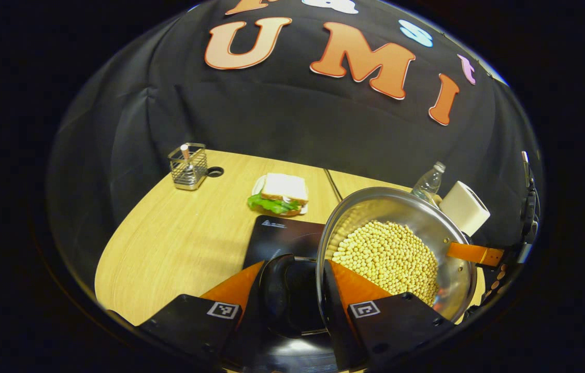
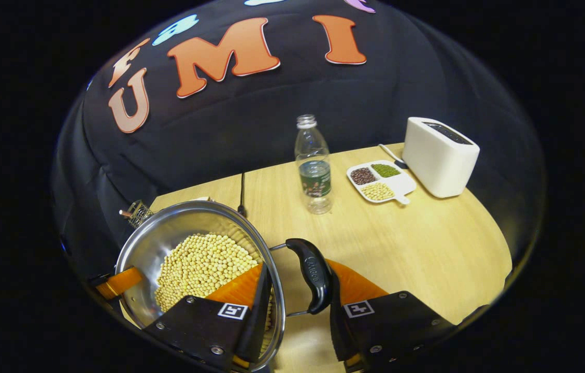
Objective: First push the handle of the pot to place it horizontally, then grasp the pot with both hands and set it on the induction cooktop.
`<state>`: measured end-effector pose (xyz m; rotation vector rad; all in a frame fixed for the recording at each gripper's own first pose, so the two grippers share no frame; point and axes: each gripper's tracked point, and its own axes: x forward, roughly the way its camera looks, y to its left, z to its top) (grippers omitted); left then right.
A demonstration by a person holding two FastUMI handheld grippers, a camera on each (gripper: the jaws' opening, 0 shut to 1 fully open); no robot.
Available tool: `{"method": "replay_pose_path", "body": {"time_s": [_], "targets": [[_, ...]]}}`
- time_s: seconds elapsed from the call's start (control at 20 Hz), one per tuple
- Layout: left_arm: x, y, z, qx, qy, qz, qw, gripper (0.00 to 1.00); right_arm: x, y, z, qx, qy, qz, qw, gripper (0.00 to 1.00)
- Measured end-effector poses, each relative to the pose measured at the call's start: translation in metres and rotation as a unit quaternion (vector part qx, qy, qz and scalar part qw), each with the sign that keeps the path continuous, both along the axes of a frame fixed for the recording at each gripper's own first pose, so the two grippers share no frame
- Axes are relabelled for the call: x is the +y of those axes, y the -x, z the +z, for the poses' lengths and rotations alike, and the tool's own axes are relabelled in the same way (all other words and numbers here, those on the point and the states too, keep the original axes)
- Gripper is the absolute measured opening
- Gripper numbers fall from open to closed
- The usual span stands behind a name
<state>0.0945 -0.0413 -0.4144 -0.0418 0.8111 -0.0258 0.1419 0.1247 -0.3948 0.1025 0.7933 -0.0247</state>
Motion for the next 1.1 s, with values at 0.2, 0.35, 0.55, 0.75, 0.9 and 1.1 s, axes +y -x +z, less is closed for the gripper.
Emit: {"method": "replay_pose_path", "body": {"time_s": [0.2,0.35,0.55,0.75,0.9,1.1], "targets": [[0.037,-0.001,-0.008,0.008,-0.012,0.012,1.000,0.62,0.034,-0.001,-0.020,0.015,-0.007,0.019,1.000,0.53],[0.053,0.003,-0.017,0.015,-0.018,0.018,1.000,0.60,0.049,0.000,-0.029,0.022,-0.004,0.026,0.999,0.53],[0.057,-0.001,-0.023,0.016,-0.013,0.014,1.000,0.60,0.048,-0.001,-0.031,0.019,0.002,0.024,1.000,0.53],[0.049,-0.001,-0.034,0.029,-0.010,0.011,0.999,0.63,0.040,-0.001,-0.030,0.014,0.014,0.023,1.000,0.58],[0.051,-0.001,-0.034,0.025,-0.011,0.009,1.000,0.71,0.040,-0.001,-0.030,0.015,0.014,0.020,1.000,0.59],[0.057,-0.014,-0.011,-0.024,-0.034,0.014,0.999,0.80,0.042,0.000,-0.030,0.016,0.010,0.022,1.000,0.64]]}}
